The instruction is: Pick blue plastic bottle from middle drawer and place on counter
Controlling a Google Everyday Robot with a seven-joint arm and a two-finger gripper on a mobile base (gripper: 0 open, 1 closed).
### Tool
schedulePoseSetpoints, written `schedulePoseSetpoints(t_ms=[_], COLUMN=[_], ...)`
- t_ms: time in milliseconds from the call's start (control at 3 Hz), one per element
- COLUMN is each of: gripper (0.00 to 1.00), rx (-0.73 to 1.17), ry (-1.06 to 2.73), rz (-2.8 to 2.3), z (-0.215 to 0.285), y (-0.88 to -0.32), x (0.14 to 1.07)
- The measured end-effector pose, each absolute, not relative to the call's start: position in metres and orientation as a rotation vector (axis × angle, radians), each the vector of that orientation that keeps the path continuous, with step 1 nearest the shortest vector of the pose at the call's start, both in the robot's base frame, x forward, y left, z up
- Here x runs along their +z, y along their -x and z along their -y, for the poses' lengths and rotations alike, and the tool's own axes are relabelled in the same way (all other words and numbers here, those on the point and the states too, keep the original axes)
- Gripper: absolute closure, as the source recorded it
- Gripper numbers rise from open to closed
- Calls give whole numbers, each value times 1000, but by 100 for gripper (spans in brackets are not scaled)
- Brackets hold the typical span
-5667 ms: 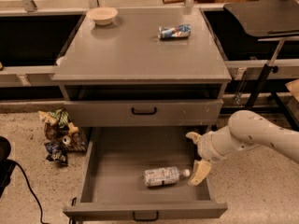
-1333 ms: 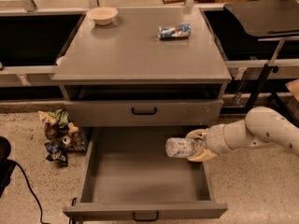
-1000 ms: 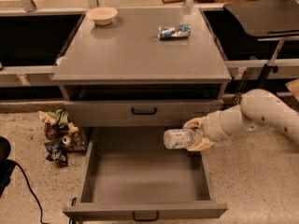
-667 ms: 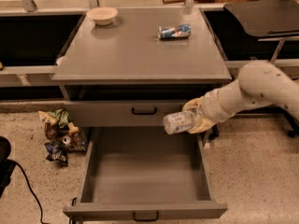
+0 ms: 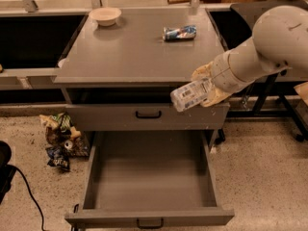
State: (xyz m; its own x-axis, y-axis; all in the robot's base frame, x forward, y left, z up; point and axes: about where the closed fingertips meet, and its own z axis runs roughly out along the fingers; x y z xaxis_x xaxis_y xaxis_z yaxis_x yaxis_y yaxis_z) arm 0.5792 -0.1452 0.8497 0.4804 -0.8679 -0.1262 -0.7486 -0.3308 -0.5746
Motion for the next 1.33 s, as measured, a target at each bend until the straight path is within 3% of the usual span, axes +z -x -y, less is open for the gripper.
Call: schedulePoseSetpoints(t_ms=[667,1333], gripper=[100,100], rx=[-279,-363], ry=[2138,2109], rz=[-1296,-1102], z=[139,104], y=[-582,-644], x=[863,954])
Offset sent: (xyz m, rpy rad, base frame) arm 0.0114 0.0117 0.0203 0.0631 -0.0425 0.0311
